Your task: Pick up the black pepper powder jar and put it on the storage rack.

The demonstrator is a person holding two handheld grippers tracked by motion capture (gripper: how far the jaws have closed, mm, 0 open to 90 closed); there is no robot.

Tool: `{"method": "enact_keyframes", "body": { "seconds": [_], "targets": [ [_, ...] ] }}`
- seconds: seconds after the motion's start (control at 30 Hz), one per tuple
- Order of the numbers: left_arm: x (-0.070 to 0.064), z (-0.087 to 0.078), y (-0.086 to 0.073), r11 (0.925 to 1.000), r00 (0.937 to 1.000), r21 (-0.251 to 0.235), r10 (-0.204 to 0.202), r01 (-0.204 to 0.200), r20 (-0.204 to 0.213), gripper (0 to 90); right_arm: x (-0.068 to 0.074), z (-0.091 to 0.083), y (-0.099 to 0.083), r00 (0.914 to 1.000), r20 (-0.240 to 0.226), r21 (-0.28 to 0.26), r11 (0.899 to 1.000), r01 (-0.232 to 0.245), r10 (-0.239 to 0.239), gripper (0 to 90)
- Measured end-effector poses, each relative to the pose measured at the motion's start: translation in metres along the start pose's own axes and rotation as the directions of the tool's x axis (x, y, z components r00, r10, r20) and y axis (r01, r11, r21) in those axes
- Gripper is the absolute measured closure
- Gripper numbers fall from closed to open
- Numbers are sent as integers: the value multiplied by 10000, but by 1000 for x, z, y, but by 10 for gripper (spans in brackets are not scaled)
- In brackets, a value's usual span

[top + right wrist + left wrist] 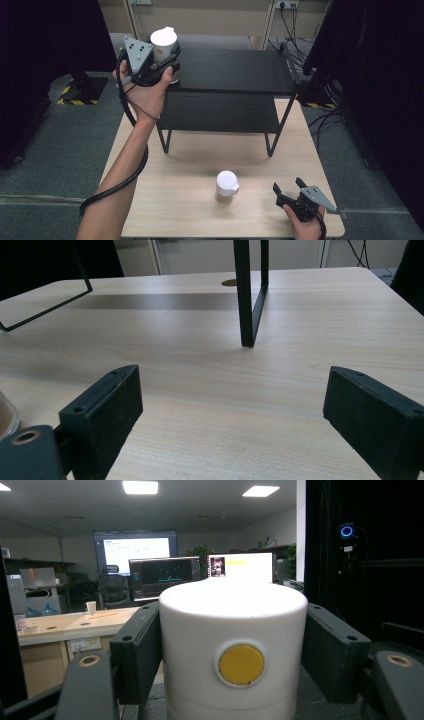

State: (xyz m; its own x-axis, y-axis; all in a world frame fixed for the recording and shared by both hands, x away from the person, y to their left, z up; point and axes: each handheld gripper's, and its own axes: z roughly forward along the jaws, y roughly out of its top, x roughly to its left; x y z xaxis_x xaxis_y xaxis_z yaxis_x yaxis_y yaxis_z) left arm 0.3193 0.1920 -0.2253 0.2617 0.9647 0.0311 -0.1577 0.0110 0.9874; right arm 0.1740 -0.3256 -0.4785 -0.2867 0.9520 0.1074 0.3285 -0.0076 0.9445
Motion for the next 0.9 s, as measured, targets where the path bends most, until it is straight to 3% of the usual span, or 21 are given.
{"method": "enact_keyframes", "body": {
  "seconds": [0.4, 0.53, 0.7, 0.9],
  "targets": [
    [5, 7, 6, 9986, 9992, 343, -410, 410, 9, 305, 0, 0, 0, 10000, -11, 5, 10000, 30, -30, 93],
    [11, 10, 7, 9961, 9967, 474, -761, 747, 293, 265, 0, 0, 0, 10000, -17, 4, 10000, 21, -21, 93],
    [6, 5, -2, 9969, 9970, 145, -772, 772, -31, 149, 0, 0, 0, 10000, -21, 4, 10000, 33, -33, 92],
    [4, -10, -12, 9987, 9988, -130, -483, 483, -19, 134, 0, 0, 0, 10000, -27, 12, 10000, 44, -44, 91]
  ]
}}
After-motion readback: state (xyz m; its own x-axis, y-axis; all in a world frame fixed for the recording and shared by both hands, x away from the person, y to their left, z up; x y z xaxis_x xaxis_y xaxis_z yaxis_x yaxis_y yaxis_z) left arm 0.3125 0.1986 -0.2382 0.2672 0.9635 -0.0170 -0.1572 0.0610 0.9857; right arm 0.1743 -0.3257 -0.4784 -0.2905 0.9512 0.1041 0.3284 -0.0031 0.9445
